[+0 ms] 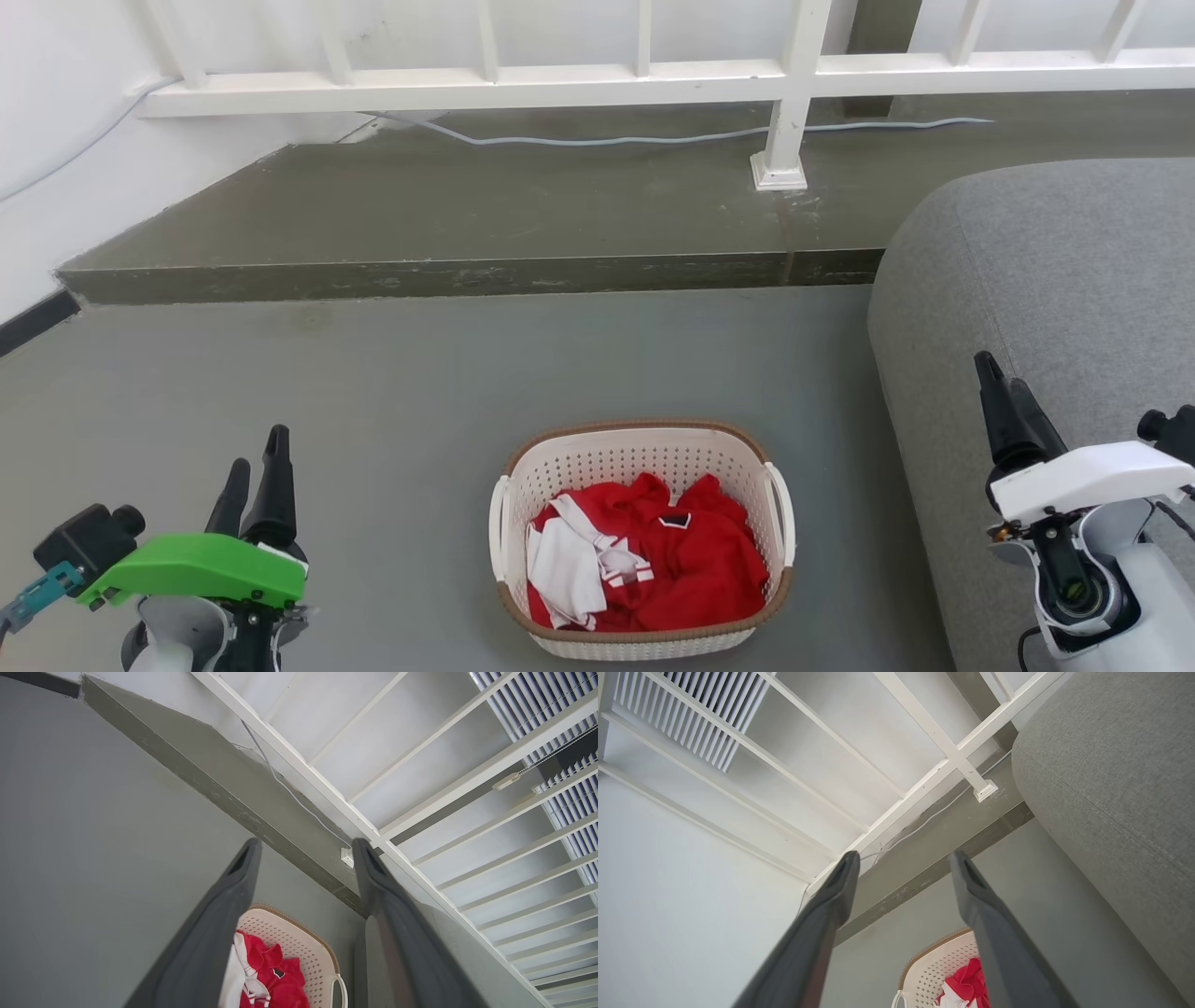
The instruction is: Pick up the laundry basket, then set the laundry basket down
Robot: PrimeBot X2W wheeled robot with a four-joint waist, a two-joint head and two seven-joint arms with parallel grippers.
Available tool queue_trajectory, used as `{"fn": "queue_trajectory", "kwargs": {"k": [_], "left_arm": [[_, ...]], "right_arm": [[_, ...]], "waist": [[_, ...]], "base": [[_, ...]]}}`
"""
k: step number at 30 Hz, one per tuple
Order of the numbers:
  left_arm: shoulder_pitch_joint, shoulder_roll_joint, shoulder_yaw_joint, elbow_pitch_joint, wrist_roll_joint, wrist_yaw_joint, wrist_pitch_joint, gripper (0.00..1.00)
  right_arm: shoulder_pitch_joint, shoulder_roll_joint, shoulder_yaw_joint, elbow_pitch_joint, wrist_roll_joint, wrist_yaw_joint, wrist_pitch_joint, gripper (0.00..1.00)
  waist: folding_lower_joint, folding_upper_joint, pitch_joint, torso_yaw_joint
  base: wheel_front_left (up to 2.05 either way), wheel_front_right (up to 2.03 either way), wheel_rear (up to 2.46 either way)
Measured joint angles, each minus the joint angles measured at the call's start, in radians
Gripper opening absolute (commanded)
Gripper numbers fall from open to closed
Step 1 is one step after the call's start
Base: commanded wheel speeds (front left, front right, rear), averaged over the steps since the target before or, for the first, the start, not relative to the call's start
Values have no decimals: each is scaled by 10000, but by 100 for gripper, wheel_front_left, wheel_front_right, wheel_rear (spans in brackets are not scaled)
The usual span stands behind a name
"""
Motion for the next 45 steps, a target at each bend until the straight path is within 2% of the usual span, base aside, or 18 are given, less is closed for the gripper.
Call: {"fn": "queue_trajectory", "kwargs": {"k": [7, 19, 24, 27, 45], "left_arm": [[-1, -23, -128, -42, 1024, 211, -161, 100], [-12, -69, -316, -54, 2849, 476, -502, 100], [-14, -98, -686, -29, 4040, 623, -713, 100], [-14, -102, -834, 56, 4546, 665, -750, 100], [-190, -150, -1333, 447, 7033, 1051, -1266, 100]], "right_arm": [[0, -13, 173, 4, -1085, -228, -222, 100], [1, -17, 430, 113, -2727, -433, -541, 100], [1, -33, 539, 198, -3655, -683, -704, 100], [1, -50, 623, 270, -4115, -698, -794, 100], [1, -180, 1020, 545, -6554, -1133, -1308, 100]], "waist": [[0, 0, -9, 4], [0, 0, -50, 31], [0, 0, -72, 53], [0, 0, -76, 56], [0, 0, -77, 41]], "base": [[0, 0, 0], [0, 0, 0], [0, 0, 0], [0, 0, 0], [0, 0, 0]]}}
